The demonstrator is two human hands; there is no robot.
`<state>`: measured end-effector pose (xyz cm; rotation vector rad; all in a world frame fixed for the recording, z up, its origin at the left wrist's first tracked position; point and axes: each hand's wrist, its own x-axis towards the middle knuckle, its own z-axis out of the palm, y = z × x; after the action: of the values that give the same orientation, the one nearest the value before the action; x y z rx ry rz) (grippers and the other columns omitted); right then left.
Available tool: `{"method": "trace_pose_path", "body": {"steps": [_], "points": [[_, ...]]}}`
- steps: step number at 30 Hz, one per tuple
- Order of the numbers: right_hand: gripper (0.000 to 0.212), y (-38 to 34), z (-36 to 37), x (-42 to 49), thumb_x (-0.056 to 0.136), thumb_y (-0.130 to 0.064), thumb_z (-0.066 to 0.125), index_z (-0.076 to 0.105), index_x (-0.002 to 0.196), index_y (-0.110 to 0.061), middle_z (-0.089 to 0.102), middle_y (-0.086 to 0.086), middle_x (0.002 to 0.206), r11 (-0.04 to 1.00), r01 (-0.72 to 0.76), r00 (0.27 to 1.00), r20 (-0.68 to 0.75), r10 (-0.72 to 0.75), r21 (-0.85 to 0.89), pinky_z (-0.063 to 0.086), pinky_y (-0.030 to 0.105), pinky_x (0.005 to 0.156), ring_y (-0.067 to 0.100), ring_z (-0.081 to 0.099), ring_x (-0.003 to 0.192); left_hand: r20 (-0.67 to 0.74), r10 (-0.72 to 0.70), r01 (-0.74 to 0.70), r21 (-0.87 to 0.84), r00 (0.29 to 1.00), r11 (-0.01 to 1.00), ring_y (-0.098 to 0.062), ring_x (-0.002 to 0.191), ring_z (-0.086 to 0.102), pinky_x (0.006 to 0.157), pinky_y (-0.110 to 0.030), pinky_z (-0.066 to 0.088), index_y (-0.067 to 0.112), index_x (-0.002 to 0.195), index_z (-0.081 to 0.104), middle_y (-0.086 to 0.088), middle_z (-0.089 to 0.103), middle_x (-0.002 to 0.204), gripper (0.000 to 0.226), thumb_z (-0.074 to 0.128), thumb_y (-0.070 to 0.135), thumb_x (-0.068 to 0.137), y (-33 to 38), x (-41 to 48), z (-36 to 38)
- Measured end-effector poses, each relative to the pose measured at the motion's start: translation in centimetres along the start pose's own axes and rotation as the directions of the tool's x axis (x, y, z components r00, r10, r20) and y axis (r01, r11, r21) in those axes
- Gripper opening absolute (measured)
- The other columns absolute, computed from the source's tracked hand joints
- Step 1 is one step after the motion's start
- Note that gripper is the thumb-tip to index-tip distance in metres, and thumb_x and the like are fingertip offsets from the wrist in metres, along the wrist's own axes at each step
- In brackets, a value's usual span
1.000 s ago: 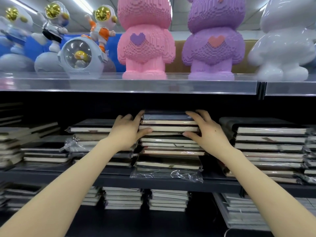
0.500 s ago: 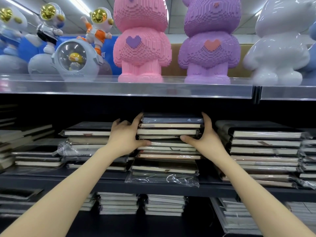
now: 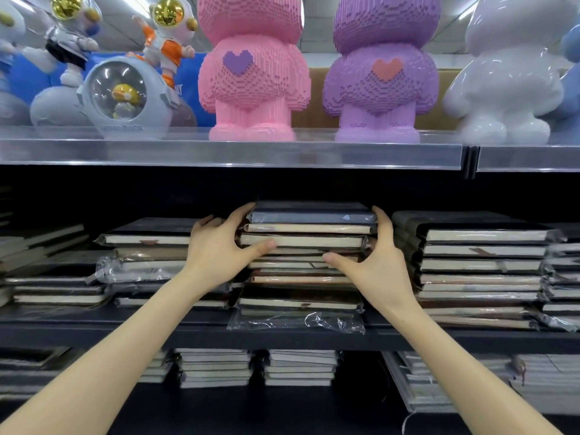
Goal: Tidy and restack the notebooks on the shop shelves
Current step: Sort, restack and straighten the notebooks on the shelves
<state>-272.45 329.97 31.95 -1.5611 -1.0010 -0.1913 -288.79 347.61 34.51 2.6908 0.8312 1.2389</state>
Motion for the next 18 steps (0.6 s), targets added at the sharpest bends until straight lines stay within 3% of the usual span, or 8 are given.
{"method": "trace_pose_path", "body": {"steps": [4, 7, 10, 14, 16, 18], "points": [[0.099, -0.7, 0.3, -0.8, 0.072, -0.042, 0.079, 0.020, 0.149, -0.028, 0.051, -0.017, 0.108, 0.999, 0.019, 0.996, -0.089, -0.023, -0.039, 0.033, 0.014, 0.087, 0.000, 0.046, 0.100, -0.065, 0.029, -0.028, 0.018, 0.997, 0.999, -0.025, 0.115, 0.055, 0.107, -0.034, 0.026, 0.034, 0.144, 0.034, -0.003, 0.067, 0.115, 0.102, 0.023, 0.085, 0.057, -0.4, -0.3, 0.3], [0.095, -0.8, 0.9, -0.8, 0.072, -0.044, 0.079, 0.024, 0.148, -0.026, 0.051, -0.025, 0.085, 0.996, -0.004, 0.987, -0.162, -0.011, -0.089, 0.034, 0.009, 0.072, -0.004, 0.050, 0.074, -0.157, 0.043, -0.040, 0.027, 0.987, 0.999, -0.026, 0.105, 0.060, 0.104, -0.036, 0.029, 0.028, 0.139, 0.045, -0.004, 0.072, 0.098, 0.099, 0.027, 0.083, 0.059, -0.3, -0.2, 0.9], [0.097, -0.4, 1.1, -0.4, 0.071, -0.048, 0.078, 0.026, 0.148, -0.022, 0.052, -0.019, 0.078, 0.990, -0.002, 0.980, -0.197, -0.026, -0.141, 0.034, 0.011, 0.069, -0.004, 0.051, 0.069, -0.228, 0.073, -0.065, 0.041, 0.971, 0.997, -0.028, 0.095, 0.064, 0.101, -0.040, 0.031, 0.022, 0.134, 0.054, -0.006, 0.072, 0.084, 0.097, 0.032, 0.083, 0.062, -0.4, -0.3, 1.5], [0.099, 0.0, 0.6, 0.3, 0.068, -0.052, 0.076, 0.029, 0.147, -0.016, 0.048, -0.017, 0.067, 0.962, 0.063, 0.981, -0.159, -0.108, -0.265, 0.037, 0.011, 0.059, 0.000, 0.048, 0.059, -0.291, 0.209, -0.180, 0.121, 0.934, 0.976, -0.027, 0.076, 0.065, 0.094, -0.046, 0.039, 0.013, 0.127, 0.060, -0.002, 0.066, 0.065, 0.096, 0.020, 0.084, 0.075, -1.3, -0.2, 2.3], [0.098, 0.2, 0.3, 0.6, 0.067, -0.053, 0.075, 0.032, 0.146, -0.014, 0.053, -0.010, 0.069, 0.956, 0.093, 0.981, -0.136, -0.135, -0.278, 0.040, 0.017, 0.064, 0.006, 0.050, 0.061, -0.286, 0.239, -0.203, 0.150, 0.928, 0.968, -0.027, 0.073, 0.065, 0.095, -0.048, 0.040, 0.010, 0.127, 0.059, -0.002, 0.064, 0.063, 0.094, 0.019, 0.081, 0.080, -1.5, -0.2, 2.4], [0.095, 0.5, 0.1, 1.0, 0.067, -0.052, 0.075, 0.035, 0.145, -0.015, 0.060, -0.005, 0.087, 0.958, 0.119, 0.981, -0.120, -0.154, -0.260, 0.039, 0.017, 0.072, 0.010, 0.054, 0.077, -0.282, 0.270, -0.214, 0.214, 0.921, 0.953, -0.030, 0.072, 0.065, 0.094, -0.051, 0.042, 0.004, 0.126, 0.058, -0.005, 0.064, 0.062, 0.094, 0.018, 0.078, 0.083, -1.3, -0.3, 2.6]]}}
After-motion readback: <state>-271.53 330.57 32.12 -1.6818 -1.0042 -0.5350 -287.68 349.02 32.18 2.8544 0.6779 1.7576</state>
